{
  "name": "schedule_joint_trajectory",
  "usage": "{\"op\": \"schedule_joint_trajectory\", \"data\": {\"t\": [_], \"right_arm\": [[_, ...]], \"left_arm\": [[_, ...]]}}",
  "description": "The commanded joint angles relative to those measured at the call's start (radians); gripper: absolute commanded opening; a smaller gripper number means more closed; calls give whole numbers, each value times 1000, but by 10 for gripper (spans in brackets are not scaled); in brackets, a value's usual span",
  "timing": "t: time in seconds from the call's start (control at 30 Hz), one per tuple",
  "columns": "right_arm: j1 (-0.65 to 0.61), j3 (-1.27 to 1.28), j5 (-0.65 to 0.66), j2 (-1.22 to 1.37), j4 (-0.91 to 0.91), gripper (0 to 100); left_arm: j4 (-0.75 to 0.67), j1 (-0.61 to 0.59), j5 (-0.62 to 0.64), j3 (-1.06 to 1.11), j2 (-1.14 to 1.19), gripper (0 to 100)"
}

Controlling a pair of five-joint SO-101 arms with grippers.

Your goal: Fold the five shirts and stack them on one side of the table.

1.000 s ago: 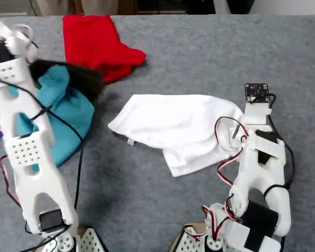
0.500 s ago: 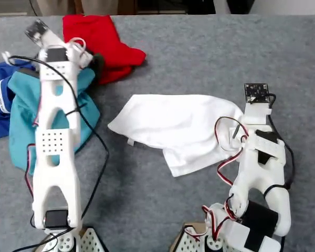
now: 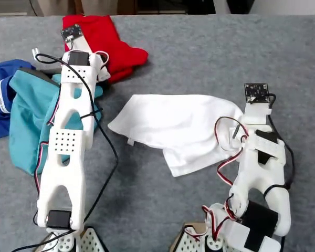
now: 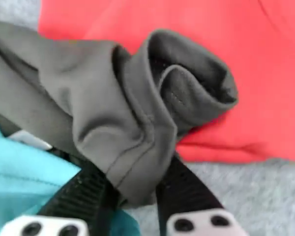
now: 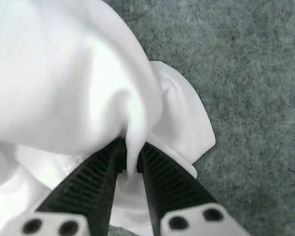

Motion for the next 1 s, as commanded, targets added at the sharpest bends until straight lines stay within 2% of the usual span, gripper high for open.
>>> {"op": "schedule_joint_trajectory", "data": {"t": [0.0,0.17,0.23,0.47,0.63,0.77,0.83,0.97], "right_arm": [[-18,5,11,-28,-14,3],[-18,5,11,-28,-14,3],[-18,5,11,-28,-14,3],[-18,5,11,-28,-14,3],[-18,4,11,-28,-15,3],[-18,5,11,-28,-38,3],[-18,5,11,-28,-40,3],[-18,5,11,-28,-40,3]], "left_arm": [[104,-49,11,2,-1,19],[261,-198,29,-224,-30,19],[278,-261,29,-316,-38,19],[279,-508,31,-206,-222,21],[279,-628,31,-137,-352,22],[279,-618,31,-133,-469,95],[278,-582,44,-127,-519,178],[278,-440,152,-55,-533,351]]}}
